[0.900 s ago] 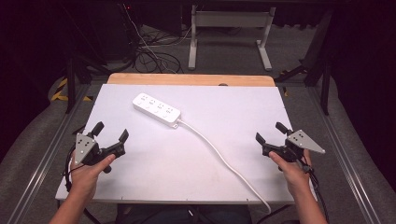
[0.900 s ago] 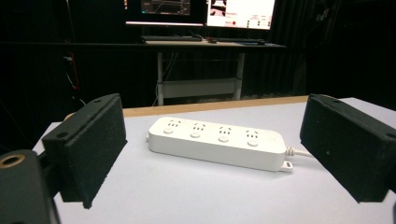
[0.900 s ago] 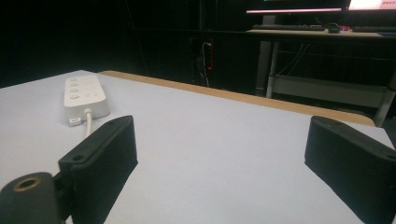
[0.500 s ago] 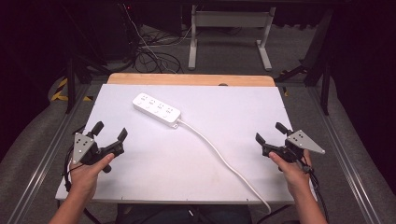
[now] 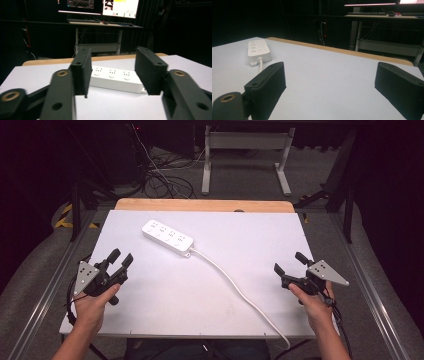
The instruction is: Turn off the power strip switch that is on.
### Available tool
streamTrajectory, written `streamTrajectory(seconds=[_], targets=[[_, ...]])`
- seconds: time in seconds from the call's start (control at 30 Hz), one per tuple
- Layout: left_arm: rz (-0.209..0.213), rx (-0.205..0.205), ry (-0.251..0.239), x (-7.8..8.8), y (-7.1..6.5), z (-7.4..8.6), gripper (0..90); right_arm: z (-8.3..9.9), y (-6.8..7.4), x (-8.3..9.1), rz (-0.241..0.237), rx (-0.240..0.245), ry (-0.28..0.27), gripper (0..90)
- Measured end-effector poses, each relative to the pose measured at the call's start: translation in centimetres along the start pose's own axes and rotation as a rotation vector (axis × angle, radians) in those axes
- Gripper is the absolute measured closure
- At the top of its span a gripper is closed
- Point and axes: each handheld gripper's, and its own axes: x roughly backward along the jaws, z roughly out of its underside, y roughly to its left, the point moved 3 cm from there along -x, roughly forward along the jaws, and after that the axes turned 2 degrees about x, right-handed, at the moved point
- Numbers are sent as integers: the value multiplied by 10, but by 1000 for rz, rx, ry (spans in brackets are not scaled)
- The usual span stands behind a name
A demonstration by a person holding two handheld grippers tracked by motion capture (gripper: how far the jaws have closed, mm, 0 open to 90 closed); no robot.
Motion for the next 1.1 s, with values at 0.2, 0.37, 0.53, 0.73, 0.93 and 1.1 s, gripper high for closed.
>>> streamTrajectory(seconds=[0.2,0.37,0.53,0.73,0.93,1.1], targets=[[-2,17,50,1,6,-2,721,1,0,2,3,1,4,104],[-24,38,101,1,13,-3,863,1,0,4,3,-1,9,105],[-7,58,135,-1,18,-8,900,1,0,6,5,-9,9,107],[-36,18,142,-12,21,-13,900,2,1,8,5,-7,12,108],[-38,-8,131,-27,23,-21,900,3,0,10,14,-12,18,112],[-31,-38,149,-40,21,-26,900,4,0,12,10,-14,19,117]])
